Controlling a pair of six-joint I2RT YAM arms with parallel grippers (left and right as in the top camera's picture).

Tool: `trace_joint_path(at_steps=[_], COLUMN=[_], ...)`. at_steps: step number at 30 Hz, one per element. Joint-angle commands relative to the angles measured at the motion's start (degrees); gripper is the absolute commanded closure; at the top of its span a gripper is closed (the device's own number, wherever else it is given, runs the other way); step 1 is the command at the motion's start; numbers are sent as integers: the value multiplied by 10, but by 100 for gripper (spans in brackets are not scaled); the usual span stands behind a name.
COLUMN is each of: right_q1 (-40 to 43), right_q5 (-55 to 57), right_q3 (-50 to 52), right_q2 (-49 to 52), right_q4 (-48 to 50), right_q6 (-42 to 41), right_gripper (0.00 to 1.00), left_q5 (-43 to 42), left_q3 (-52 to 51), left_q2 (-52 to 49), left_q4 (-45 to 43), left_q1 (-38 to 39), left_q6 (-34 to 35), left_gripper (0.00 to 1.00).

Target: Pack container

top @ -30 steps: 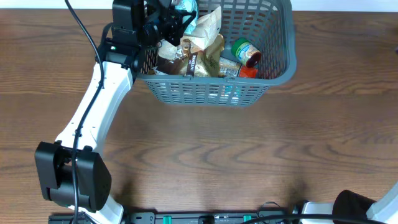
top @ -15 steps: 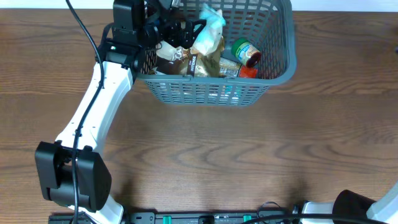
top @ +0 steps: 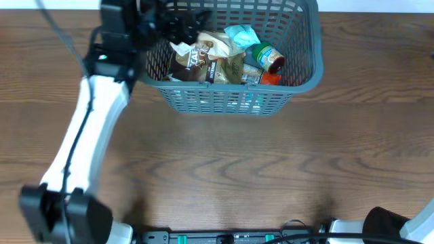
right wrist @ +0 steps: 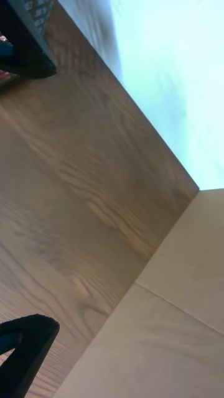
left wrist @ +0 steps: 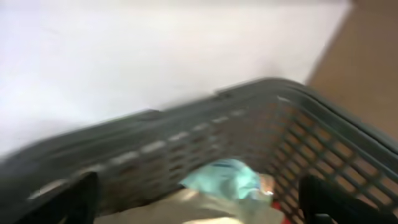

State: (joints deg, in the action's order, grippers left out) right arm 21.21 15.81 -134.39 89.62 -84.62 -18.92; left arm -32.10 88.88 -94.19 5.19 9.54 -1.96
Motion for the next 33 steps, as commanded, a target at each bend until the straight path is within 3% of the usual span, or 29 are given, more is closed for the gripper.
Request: trace_joint_path(at_steps=[1,10,17,33], right_q1=[5,5,5,5], right_q5=[0,0,0,0], right_q3=[0,0,0,0], right_q2=[3,3,3,3], right_q4=[-1,-1,-1,-1], right_q6=[-8,-8,-8,-8], right_gripper=[1,1,1,1], left_q5=[100,299,304,304], left_q3=[21,21,21,20], left_q2=[56,116,118,118], left_q4=[29,177,212,246], left_q1=[-37,-167,-234,-237], left_q6=[-4,-4,-4,-4], left_gripper=[1,1,1,1])
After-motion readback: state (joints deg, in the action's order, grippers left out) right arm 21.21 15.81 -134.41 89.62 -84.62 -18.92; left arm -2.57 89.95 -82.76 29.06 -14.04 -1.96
